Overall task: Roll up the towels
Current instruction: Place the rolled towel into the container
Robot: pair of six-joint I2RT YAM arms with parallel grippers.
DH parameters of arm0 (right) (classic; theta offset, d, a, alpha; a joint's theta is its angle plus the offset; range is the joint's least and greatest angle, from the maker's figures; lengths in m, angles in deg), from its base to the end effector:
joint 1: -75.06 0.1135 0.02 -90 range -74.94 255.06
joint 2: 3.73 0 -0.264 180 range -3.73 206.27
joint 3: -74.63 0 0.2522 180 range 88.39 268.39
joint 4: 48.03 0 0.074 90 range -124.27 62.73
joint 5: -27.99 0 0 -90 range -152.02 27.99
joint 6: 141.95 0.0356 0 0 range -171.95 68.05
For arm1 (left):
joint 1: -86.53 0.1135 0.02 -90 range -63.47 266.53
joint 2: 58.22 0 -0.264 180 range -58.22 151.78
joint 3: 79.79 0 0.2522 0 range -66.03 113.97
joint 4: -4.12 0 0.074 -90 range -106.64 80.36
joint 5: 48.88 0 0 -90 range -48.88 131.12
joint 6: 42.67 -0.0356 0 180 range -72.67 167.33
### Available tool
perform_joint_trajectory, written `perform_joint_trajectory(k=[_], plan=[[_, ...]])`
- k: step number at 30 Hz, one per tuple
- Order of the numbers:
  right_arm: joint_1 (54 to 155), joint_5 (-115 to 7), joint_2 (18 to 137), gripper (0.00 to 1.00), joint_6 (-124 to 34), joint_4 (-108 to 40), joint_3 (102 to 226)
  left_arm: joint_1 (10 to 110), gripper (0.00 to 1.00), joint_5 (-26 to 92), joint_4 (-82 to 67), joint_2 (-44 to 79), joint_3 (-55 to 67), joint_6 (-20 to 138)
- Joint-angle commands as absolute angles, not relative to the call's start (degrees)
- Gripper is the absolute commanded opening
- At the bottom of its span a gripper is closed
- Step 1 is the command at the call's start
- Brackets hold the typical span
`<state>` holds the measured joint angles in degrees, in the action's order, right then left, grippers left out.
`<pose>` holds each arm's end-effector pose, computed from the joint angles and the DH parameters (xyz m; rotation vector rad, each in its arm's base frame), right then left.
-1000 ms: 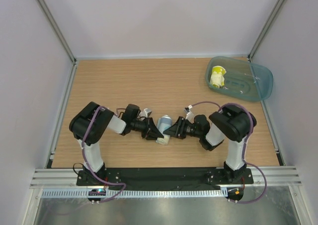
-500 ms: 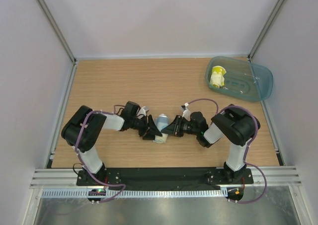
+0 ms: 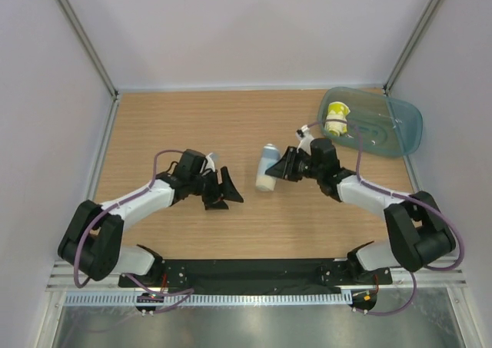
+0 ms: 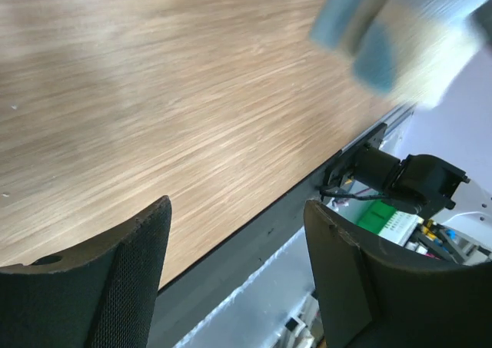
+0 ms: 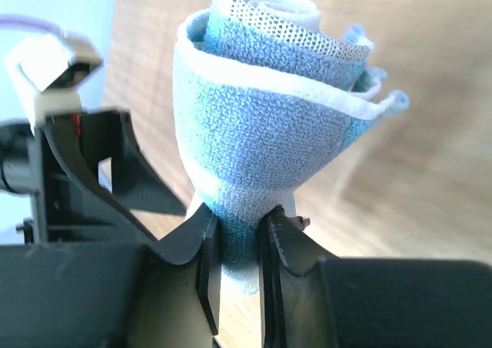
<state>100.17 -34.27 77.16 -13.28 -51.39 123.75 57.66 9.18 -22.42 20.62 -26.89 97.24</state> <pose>0.2514 0.1361 0.1912 -0.0617 2.2221 1.1535 0.2179 -0.1416 0.1795 -0.2378 2.7357 -1.1936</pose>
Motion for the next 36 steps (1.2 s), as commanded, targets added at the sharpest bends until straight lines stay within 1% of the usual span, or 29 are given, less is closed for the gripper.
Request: perform_joint_trajectory(k=[1, 3, 4, 5, 7, 8, 9, 11, 13, 14, 16, 17, 18, 20, 25, 26, 28, 31, 36], plan=[[93.9, -33.5, 72.0, 0.01, -21.4, -37.0, 131.0, 57.4, 0.7, 13.1, -26.1, 18.9, -25.7, 94.3], [90.2, -31.4, 70.6, 0.01, -24.7, -30.2, 135.7, 57.0, 0.69, 13.2, -24.2, 20.1, -27.5, 94.2], [86.3, -30.6, 70.5, 0.01, -25.7, -27.8, 137.5, 56.6, 0.68, 13.5, -23.2, 20.4, -28.2, 94.4], [84.4, -29.0, 70.5, 0.01, -26.1, -25.4, 140.5, 56.1, 0.68, 13.8, -21.8, 20.9, -29.1, 94.6], [78.5, -27.8, 71.1, 0.01, -26.5, -23.7, 143.5, 54.0, 0.68, 14.9, -19.1, 22.5, -30.4, 94.8], [76.8, -27.2, 71.6, 0.01, -26.7, -22.3, 146.9, 53.3, 0.68, 16.5, -18.5, 23.2, -30.4, 94.5], [75.8, -25.6, 73.6, 0.01, -27.4, -21.0, 149.0, 51.7, 0.67, 17.6, -17.7, 24.0, -30.5, 94.1], [69.7, -22.9, 75.9, 0.01, -27.3, -20.2, 154.9, 50.9, 0.65, 19.1, -17.6, 26.6, -30.0, 93.0], [67.3, -18.4, 80.5, 0.01, -28.0, -18.8, 159.4, 50.0, 0.65, 20.1, -15.4, 28.3, -30.9, 92.9], [65.5, -16.9, 82.4, 0.01, -29.1, -17.2, 164.3, 49.9, 0.64, 20.5, -14.2, 28.7, -31.4, 93.0], [63.8, -12.6, 88.9, 0.01, -33.8, -12.1, 170.4, 49.4, 0.64, 21.0, -9.9, 30.1, -33.1, 93.5], [63.1, -11.5, 91.0, 0.01, -35.5, -7.5, 175.8, 49.3, 0.64, 21.2, -8.4, 32.1, -33.6, 93.7], [61.7, -11.5, 93.0, 0.01, -37.1, -5.3, 177.9, 49.1, 0.64, 21.4, -6.5, 33.1, -33.9, 93.7], [60.3, -9.6, 98.7, 0.01, -40.9, 0.1, 183.5, 49.1, 0.61, 21.5, -6.1, 34.4, -33.9, 93.5], [56.3, -4.5, 108.7, 0.01, -41.3, 1.1, 187.0, 49.0, 0.61, 23.7, -3.4, 32.0, -36.5, 93.0], [56.0, -3.9, 110.4, 0.01, -44.5, 3.7, 190.1, 49.0, 0.61, 24.0, -3.5, 32.0, -36.6, 93.0], [55.0, -2.5, 113.5, 0.01, -45.2, 6.7, 193.9, 49.0, 0.61, 24.1, -3.5, 32.5, -36.4, 92.8], [54.2, -5.7, 118.1, 0.01, -49.3, 12.1, 199.6, 49.0, 0.61, 24.6, -3.8, 33.1, -36.2, 92.8], [51.1, -7.0, 124.7, 0.01, -49.9, 13.8, 204.4, 49.0, 0.6, 24.6, -4.2, 34.1, -35.7, 92.6]])
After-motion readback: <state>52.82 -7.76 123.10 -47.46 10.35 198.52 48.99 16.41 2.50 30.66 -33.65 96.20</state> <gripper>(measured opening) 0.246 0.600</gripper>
